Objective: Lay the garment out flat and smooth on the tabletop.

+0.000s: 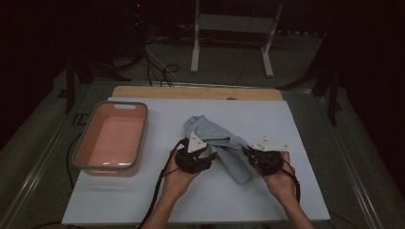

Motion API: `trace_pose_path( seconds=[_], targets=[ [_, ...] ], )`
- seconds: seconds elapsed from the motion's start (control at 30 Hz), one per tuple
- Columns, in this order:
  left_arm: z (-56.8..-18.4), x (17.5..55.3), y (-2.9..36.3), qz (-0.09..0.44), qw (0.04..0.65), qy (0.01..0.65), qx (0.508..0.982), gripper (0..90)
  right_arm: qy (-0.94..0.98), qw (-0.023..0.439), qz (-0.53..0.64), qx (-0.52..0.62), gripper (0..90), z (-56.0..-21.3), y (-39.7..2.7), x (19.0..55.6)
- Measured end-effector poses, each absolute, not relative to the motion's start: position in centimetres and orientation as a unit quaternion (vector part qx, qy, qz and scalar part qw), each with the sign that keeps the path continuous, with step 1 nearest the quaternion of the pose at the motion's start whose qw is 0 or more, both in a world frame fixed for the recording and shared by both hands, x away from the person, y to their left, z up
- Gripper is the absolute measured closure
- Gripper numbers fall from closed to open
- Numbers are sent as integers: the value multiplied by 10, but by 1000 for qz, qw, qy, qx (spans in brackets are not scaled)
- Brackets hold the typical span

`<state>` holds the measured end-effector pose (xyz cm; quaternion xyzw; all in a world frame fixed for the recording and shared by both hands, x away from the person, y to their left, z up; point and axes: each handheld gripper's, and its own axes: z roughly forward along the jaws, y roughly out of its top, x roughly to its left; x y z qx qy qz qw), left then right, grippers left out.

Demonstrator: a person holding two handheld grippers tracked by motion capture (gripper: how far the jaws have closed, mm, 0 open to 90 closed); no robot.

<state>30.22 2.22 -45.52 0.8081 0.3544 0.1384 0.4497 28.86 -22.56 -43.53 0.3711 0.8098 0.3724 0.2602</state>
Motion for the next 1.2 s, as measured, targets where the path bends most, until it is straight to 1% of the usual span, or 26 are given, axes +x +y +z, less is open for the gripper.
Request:
trace_pose_path(
  seconds=[0.37,0.57,0.63,0.8,0.83,0.9,0.93,0.97,1.0,1.03,1.07,1.2],
  targets=[
    [-470,312,13,119,432,364,817,528,805,263,374,377,867,-434,-233,290],
    [-478,320,5,109,421,369,822,479,805,261,376,378,867,-435,-232,290],
    [-481,322,3,107,417,372,822,451,805,261,376,378,867,-435,-232,290],
    [-485,325,1,94,412,377,824,437,805,261,375,379,866,-434,-234,290],
    [-485,326,1,90,415,374,824,479,805,261,376,377,867,-434,-234,290],
    [-484,325,0,101,408,367,829,597,805,260,376,379,866,-434,-233,290],
    [-484,325,-1,105,401,366,833,695,805,261,376,378,867,-434,-233,290],
    [-484,325,-1,105,401,366,833,767,805,261,376,378,867,-434,-233,290],
    [-484,325,0,103,399,367,834,767,804,261,377,378,867,-434,-232,290],
    [-484,325,0,104,398,367,834,836,805,261,378,375,867,-434,-233,290],
    [-484,325,1,109,396,366,835,862,804,262,379,375,867,-433,-233,290],
    [-482,322,5,112,398,365,834,879,803,263,380,376,867,-431,-236,289]
  ],
)
